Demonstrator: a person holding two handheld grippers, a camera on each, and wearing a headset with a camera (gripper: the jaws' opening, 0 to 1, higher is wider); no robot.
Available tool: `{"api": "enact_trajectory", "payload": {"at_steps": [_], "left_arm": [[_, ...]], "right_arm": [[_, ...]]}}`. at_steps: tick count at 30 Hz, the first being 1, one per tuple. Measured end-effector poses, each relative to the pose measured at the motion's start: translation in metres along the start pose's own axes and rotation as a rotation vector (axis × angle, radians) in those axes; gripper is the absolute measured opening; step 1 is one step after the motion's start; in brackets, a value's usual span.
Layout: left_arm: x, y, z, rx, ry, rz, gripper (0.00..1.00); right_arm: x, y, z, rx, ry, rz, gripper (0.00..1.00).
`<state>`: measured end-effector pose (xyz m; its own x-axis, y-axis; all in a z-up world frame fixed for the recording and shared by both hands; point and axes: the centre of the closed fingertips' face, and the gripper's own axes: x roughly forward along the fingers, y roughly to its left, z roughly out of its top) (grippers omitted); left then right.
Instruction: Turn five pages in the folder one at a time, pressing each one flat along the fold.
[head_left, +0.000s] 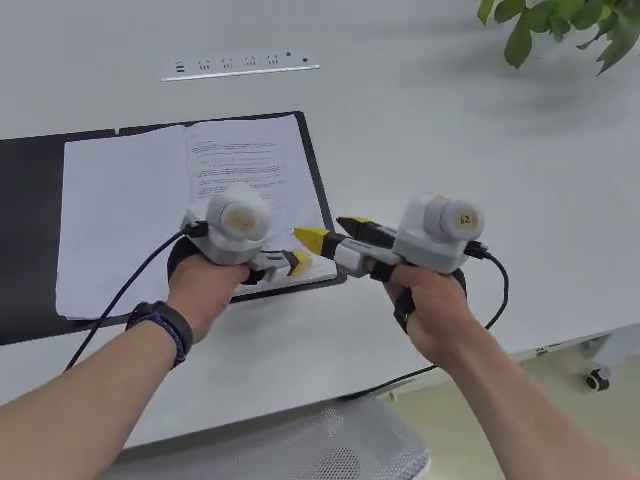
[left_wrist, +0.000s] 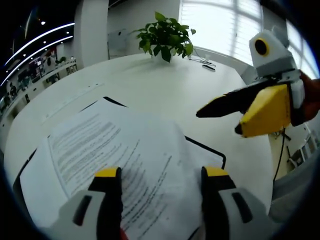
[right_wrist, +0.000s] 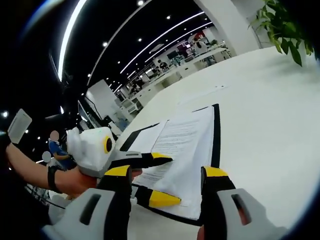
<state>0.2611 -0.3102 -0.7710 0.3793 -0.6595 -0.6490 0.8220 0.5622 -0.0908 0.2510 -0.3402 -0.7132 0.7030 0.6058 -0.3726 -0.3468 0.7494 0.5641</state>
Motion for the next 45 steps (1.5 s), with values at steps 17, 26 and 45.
{"api": "enact_trajectory", "payload": {"at_steps": [17,26,45], "left_arm": [[-0.002,-0.006,-0.003,-0.01,0.004,-0.026,0.69],[-0.015,-0.015,-0.004,-0.024,-0.008,-0.048,0.73],[-0.064,0.011,-0.013,-0.056,-0.068,0.018,0.76]], "right_arm": [[0.023,-0.015,-0.007,0.103,0.007,0.036,0.46],[0.013,-0.015,-0.013,0.163,-0.031,0.035,0.27],[0.025,0.015,-0.014,0.161,-0.027,0.071,0.0]]}}
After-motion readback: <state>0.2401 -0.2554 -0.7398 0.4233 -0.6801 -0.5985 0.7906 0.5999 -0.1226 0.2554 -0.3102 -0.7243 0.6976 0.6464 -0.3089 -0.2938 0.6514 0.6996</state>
